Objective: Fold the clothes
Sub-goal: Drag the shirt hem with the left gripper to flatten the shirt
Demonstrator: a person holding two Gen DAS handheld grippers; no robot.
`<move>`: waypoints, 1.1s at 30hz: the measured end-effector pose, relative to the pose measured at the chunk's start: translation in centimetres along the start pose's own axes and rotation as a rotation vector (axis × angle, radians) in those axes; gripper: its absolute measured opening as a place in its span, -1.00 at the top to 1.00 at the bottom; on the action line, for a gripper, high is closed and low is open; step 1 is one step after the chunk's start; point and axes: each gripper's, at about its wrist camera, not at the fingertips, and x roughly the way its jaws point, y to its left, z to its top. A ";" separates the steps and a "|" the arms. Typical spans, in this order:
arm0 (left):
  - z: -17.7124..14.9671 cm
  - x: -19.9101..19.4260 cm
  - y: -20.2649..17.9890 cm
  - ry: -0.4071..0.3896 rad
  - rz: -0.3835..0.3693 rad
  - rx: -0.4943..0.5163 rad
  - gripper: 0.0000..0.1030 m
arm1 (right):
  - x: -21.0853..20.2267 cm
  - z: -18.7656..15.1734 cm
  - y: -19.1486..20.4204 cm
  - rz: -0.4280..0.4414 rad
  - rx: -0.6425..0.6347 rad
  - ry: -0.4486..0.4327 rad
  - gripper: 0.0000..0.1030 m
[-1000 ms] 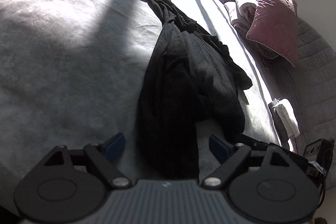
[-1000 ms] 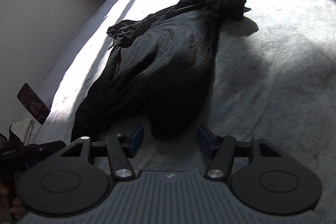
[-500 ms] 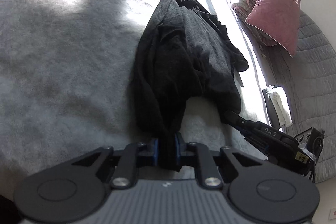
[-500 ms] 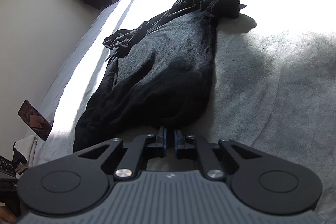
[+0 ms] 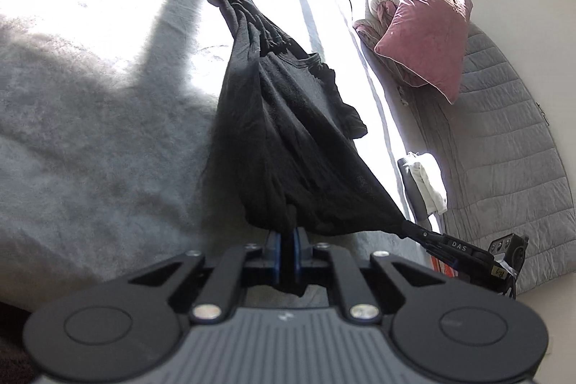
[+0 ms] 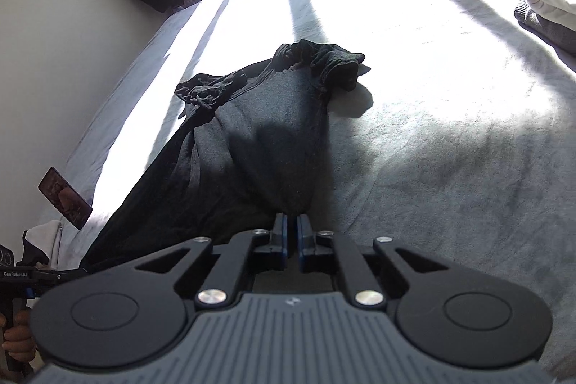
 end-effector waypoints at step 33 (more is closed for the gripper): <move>3.3 5.4 8.0 -0.240 0.203 -0.063 0.86 | 16.0 7.6 1.2 -0.195 -0.081 -0.058 0.90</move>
